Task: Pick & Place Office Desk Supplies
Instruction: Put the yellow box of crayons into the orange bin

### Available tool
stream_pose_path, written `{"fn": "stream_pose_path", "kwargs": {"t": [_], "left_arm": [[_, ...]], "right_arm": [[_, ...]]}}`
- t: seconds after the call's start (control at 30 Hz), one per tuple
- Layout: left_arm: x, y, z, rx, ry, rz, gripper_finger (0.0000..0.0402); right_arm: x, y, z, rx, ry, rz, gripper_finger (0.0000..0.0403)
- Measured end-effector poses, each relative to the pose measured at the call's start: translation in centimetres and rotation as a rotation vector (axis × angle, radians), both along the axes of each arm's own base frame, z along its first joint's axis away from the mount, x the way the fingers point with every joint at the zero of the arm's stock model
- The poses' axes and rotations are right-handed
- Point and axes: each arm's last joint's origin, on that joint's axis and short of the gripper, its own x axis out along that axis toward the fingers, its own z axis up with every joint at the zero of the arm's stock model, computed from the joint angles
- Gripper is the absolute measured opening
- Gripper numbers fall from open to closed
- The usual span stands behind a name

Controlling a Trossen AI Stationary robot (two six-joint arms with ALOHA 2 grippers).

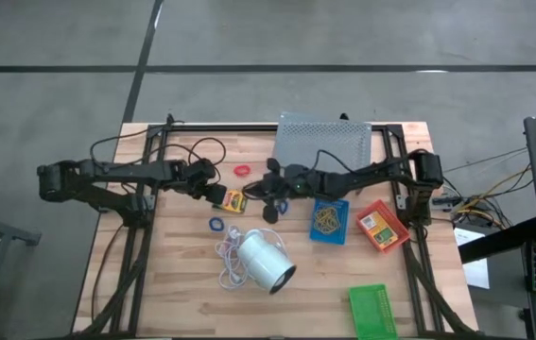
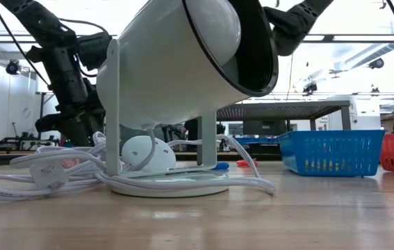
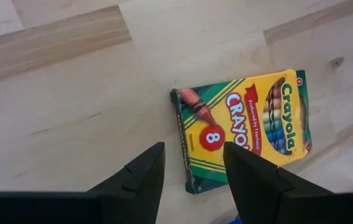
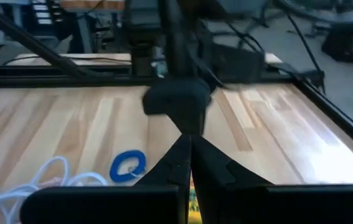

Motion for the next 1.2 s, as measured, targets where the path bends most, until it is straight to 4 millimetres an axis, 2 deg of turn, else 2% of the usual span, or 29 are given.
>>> {"fn": "stream_pose_path", "kwargs": {"t": [0.17,0.3,0.47,0.57,0.87,1.2], "left_arm": [[0.0,0.0,0.0,-0.002,-0.001,-0.001,0.017],[0.0,0.0,0.0,-0.008,-0.004,0.006,0.017],[0.0,0.0,0.0,-0.026,-0.005,0.015,0.017],[0.0,0.0,0.0,-0.034,-0.008,0.012,0.017],[0.1,0.2,0.1,-0.026,-0.029,0.024,0.017],[0.2,0.3,0.1,-0.022,-0.042,0.024,0.017]], "right_arm": [[-0.1,-0.2,-2.2,0.059,0.034,-0.04,0.0008],[1.2,-0.2,-4.7,0.043,0.096,-0.031,0.0008],[2.9,-0.4,-5.3,0.044,0.093,-0.031,0.0008],[3.2,-0.5,-6.2,0.046,0.121,-0.033,0.0008],[3.4,-1.3,-6.8,0.081,0.149,-0.036,0.0008],[4.7,-1.6,-8.8,0.099,0.174,-0.026,0.0008]]}}
